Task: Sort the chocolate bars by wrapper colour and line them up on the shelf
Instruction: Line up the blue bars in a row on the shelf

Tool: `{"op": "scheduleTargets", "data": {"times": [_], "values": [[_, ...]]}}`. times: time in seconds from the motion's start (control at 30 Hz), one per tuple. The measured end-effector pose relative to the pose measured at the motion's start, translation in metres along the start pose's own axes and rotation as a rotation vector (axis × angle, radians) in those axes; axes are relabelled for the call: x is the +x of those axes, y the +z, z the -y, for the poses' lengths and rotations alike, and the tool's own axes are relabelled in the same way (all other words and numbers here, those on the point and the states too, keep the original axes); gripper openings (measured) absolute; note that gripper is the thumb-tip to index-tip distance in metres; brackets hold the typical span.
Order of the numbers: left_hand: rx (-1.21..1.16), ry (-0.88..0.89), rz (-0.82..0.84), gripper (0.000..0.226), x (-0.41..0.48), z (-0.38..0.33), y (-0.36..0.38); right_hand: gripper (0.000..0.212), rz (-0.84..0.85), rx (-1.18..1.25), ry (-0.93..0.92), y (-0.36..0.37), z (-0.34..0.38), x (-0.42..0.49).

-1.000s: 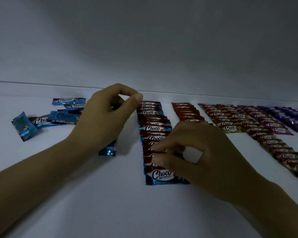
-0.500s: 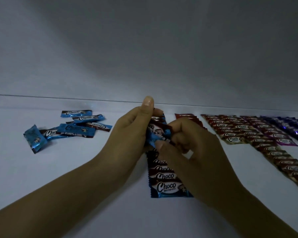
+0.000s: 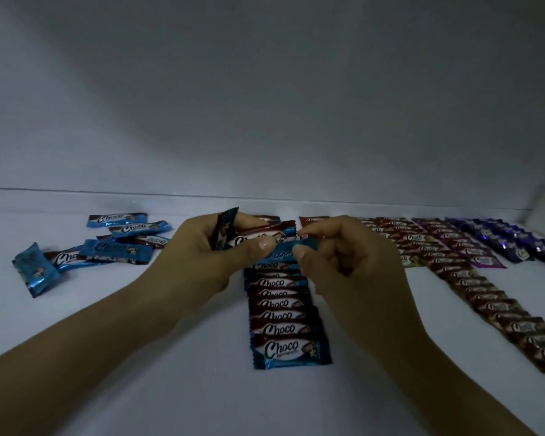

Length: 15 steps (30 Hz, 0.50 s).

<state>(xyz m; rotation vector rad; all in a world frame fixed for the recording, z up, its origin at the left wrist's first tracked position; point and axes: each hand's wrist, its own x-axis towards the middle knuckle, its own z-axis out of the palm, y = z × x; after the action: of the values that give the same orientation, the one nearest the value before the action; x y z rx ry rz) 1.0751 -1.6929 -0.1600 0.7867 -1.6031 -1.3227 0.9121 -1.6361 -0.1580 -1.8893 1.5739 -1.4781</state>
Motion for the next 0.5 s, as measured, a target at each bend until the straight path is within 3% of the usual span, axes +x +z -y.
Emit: {"op": "scheduleTargets", "data": {"times": [0.17, 0.33, 0.5], "values": [[-0.084, 0.026, -0.031, 0.028, -0.001, 0.004, -0.004, 0.011, 0.009, 0.245, 0.145, -0.004, 0.004, -0.004], [-0.179, 0.046, -0.209, 0.023, 0.004, 0.006, -0.011, 0.004, 0.041, 0.474, 0.215, -0.010, 0.009, 0.000], [0.120, 0.140, -0.374, 0.013, 0.008, 0.013, -0.013, 0.027, 0.066, 0.436, 0.137, -0.012, 0.010, -0.002]]}}
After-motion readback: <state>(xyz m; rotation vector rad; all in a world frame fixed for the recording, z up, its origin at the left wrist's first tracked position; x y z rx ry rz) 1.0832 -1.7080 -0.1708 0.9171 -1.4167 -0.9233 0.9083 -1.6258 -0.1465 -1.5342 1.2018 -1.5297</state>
